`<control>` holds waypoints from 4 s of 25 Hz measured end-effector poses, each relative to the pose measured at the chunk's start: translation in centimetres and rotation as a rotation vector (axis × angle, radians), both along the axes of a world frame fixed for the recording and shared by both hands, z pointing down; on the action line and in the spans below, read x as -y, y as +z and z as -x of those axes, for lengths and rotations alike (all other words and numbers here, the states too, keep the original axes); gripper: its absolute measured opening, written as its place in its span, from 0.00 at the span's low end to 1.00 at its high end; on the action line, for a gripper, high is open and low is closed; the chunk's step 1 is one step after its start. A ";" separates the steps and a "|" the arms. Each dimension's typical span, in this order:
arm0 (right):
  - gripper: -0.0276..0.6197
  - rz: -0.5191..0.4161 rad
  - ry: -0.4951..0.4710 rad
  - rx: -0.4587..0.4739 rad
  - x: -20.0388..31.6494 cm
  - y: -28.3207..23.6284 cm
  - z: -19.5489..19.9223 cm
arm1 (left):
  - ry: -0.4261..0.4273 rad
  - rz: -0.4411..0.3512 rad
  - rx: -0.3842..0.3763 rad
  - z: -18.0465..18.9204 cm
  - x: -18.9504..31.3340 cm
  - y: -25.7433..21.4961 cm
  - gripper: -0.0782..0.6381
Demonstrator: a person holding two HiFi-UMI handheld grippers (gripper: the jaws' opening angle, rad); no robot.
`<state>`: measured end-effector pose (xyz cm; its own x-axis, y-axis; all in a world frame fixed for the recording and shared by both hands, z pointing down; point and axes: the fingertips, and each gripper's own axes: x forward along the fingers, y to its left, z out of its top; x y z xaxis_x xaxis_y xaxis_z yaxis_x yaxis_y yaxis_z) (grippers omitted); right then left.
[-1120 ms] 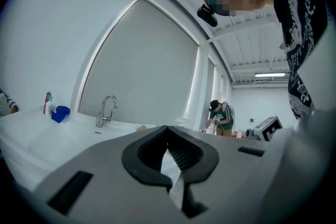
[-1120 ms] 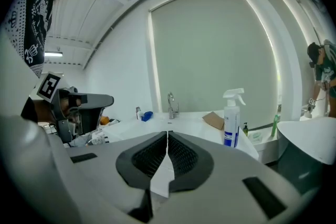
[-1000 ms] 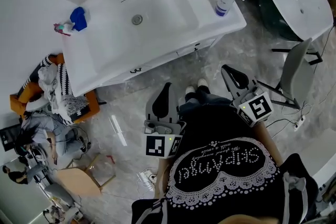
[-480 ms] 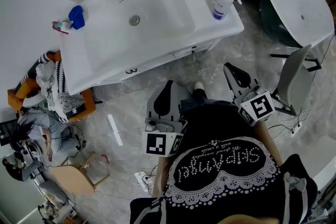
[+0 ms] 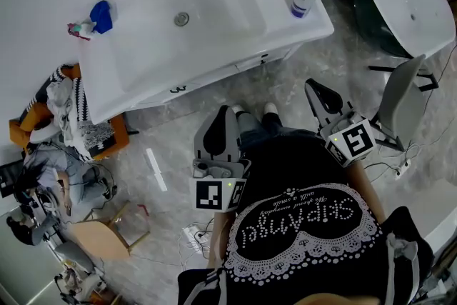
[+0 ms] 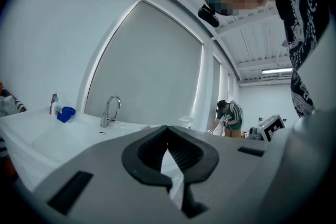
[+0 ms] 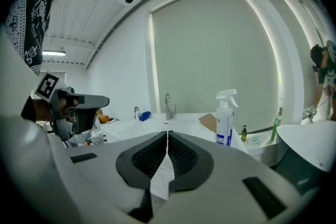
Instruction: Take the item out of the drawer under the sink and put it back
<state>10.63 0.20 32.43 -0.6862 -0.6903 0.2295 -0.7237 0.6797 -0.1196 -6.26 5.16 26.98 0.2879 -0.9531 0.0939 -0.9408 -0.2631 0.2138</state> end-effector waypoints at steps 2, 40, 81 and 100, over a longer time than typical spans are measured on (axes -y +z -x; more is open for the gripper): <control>0.07 0.010 0.008 -0.007 -0.1 0.5 -0.1 | -0.010 0.010 0.000 0.3 -0.3 0.2 0.11; 0.25 0.321 0.257 -0.202 12.0 41.0 7.0 | 0.123 0.403 0.030 -5.4 0.0 16.2 0.12; 0.24 0.387 0.120 -0.207 2.7 42.6 5.2 | 0.131 0.421 0.011 -6.7 -0.3 16.6 0.11; 0.24 0.449 0.080 -0.286 1.3 43.3 4.5 | 0.125 0.381 0.009 -6.0 0.2 15.2 0.12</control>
